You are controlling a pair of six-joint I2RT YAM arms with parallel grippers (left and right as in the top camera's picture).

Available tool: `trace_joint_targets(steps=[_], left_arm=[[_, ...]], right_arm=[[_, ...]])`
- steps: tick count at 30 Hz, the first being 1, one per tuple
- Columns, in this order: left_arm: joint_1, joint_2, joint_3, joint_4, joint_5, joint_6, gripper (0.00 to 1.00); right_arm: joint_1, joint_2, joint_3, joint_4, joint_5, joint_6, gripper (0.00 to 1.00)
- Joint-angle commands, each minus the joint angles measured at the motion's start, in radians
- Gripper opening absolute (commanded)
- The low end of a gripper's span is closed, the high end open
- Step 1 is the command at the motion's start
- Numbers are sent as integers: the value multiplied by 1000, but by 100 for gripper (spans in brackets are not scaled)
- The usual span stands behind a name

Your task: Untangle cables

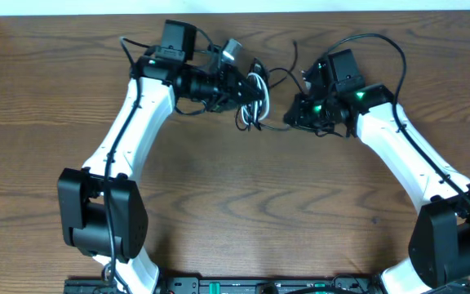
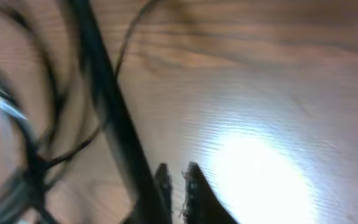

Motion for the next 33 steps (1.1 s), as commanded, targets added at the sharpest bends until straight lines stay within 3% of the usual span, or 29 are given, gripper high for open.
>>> trace_joint_targets(steps=[1,14,25,33], left_arm=[[96,-39,10,26,91,-26,8],[401,-237,10,49,-1,-40,7],[438,-283,10,31,-103,-28,7],[479,-283,10,-92,-325,48,7]], right_arm=[[-76,16,13,-58,110,-26,1],[-418,16,13,-208,174,-175,1],[-556,16,13,-232,218,-223,1],[-751,16,13,-287,269,-212,1]])
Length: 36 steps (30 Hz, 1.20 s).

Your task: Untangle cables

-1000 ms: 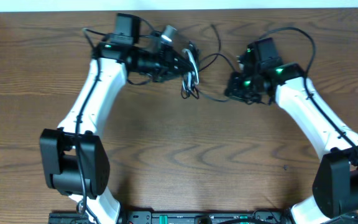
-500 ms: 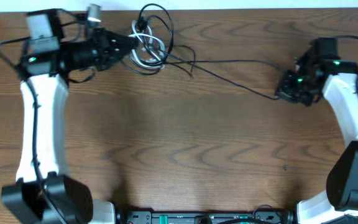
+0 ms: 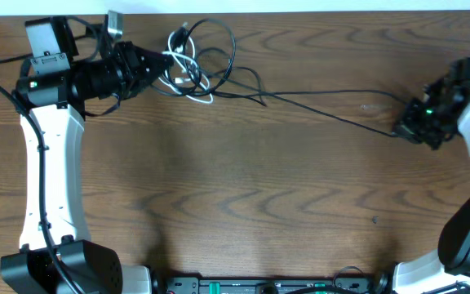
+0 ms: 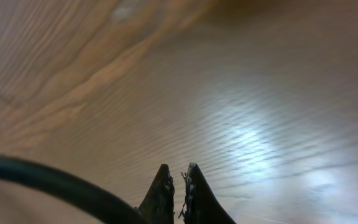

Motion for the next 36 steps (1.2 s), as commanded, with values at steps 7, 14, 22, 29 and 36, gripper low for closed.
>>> trace_joint_targets(steps=[7,14,22,29,36], left_arm=[[75,-19,11,-150,-416,142,8],[75,-19,11,-254,-749,159,7],[38,-19,11,-276,-765,162,7],[-113,-19,11,-271,-585,328,7],[-251,-19,11,-187,-288,433,7]], right_arm=[[-245,11,6,-2,190,-3,1],[-301,11,6,-13,150,-1,1],[-182,11,6,-5,-50,-199,1],[-4,10,25,5,-225,-379,1],[166,10,98,-10,-130,-396,44]])
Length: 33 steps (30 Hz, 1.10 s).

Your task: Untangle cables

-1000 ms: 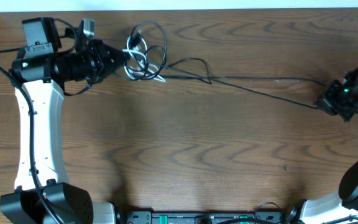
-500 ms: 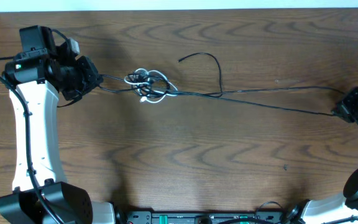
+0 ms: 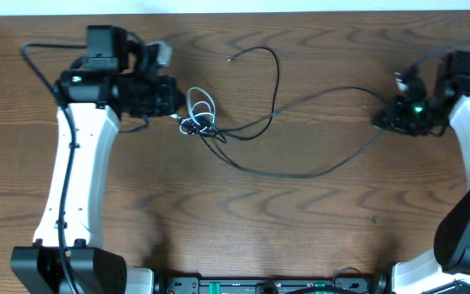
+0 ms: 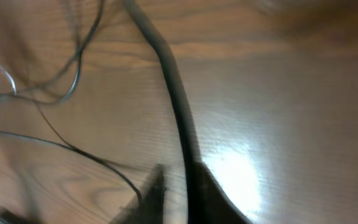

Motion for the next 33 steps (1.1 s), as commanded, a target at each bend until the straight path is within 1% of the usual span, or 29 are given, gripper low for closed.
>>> trace_joint_targets(steps=[1,2,4,5,8,11,15,19,20,21,25,28,33], left_arm=[[-30,-19,17,40,209,66,7],[-32,-19,17,57,256,66,7],[-32,-19,17,92,347,66,7],[-32,-19,17,114,394,64,7],[-32,-19,17,190,509,16,7],[-32,-19,17,284,576,-97,7],[-32,-19,17,408,583,-290,7],[-32,-19,17,526,583,-477,7],[-32,-19,17,568,582,-544,7],[-32,-19,17,586,582,-571,7],[-32,-19,17,618,577,-640,8],[-32,-19,17,622,573,-657,7],[-32,-19,17,626,570,-680,7]], right_arm=[[49,2,52,-2,74,8,69],[55,2,60,-6,83,19,83],[60,2,84,-21,79,23,98],[60,2,102,-34,68,22,99],[64,2,156,-64,-16,0,99],[96,1,191,-58,-153,-64,99],[178,2,195,2,-264,-88,99],[283,2,195,77,-297,-85,99],[334,2,195,117,-318,-78,98],[361,2,195,139,-330,-78,98],[452,2,195,241,-354,-58,96],[503,2,195,299,-354,-49,93],[576,8,195,369,-296,3,82]])
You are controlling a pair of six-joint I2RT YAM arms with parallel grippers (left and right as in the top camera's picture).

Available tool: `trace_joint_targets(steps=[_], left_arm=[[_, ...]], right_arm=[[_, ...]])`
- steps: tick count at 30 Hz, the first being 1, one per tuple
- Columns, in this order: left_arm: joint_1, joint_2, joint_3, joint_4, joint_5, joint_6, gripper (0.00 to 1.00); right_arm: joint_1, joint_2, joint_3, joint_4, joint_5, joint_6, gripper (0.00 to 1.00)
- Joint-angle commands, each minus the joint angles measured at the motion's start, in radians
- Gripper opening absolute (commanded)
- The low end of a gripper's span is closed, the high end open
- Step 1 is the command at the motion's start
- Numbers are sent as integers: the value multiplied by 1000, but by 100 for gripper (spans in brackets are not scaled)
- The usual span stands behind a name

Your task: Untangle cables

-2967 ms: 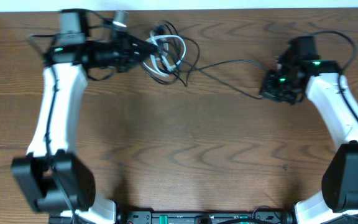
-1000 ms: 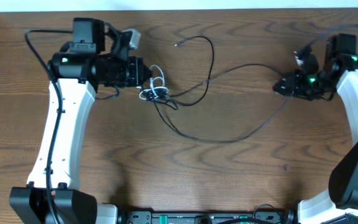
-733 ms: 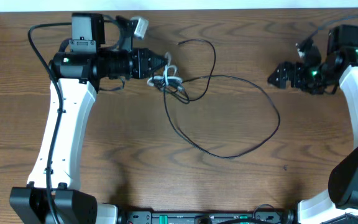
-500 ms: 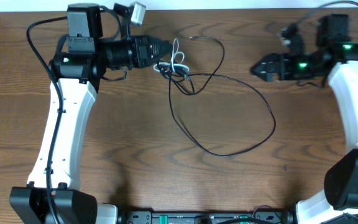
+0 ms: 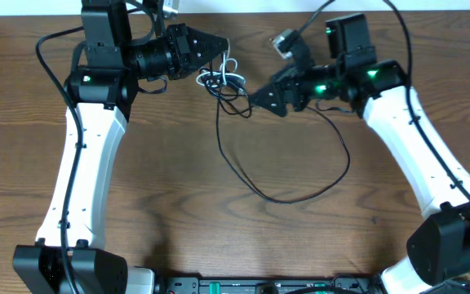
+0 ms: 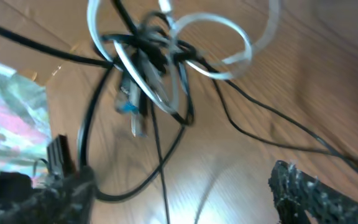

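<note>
The tangle (image 5: pixel 223 77) is a knot of white loops and thin black cables at the top middle of the table. My left gripper (image 5: pixel 219 42) points right just above it and seems shut on its strands. My right gripper (image 5: pixel 259 96) sits just right of the knot, open, nothing between its fingers. In the right wrist view the tangle (image 6: pixel 148 56) fills the upper middle, with a small plug (image 6: pixel 132 118) hanging in it, and the right gripper (image 6: pixel 185 177) has its fingers (image 6: pixel 303 193) spread wide. A long black cable (image 5: pixel 284 196) runs from the knot in a wide loop down the table.
The brown wooden table (image 5: pixel 219 245) carries only the cables. The black loop reaches the table's middle and curves back up under the right arm (image 5: pixel 414 139). The arms' own cables arch over the back edge (image 5: pixel 398 24).
My right gripper was far right, shut on the black cable; it is now open beside the knot at the middle. The left gripper and the knot have moved up and right.
Both grippers were first close together at the knot, the right shut on a black cable. Then they were far apart with that cable drawn straight across the table. After that the cable lay slack. Now it lies in a loose loop, released.
</note>
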Motion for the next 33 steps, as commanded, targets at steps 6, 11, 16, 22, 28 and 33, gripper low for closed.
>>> trace_joint_targets(steps=[6,11,16,22,28,33], left_arm=[[2,-19,17,12,23,-45,7],[2,-19,17,11,0,-45,7],[2,-18,17,11,-31,-41,7],[2,-18,16,10,-68,-41,8],[2,-18,16,10,-93,-41,8],[2,-18,16,10,-93,-41,8]], right_arm=[[96,16,16,47,117,70,73],[63,15,21,76,121,114,73],[-2,12,37,76,71,146,73],[7,12,38,59,26,145,73],[63,12,38,52,31,133,73],[101,14,38,48,81,133,72]])
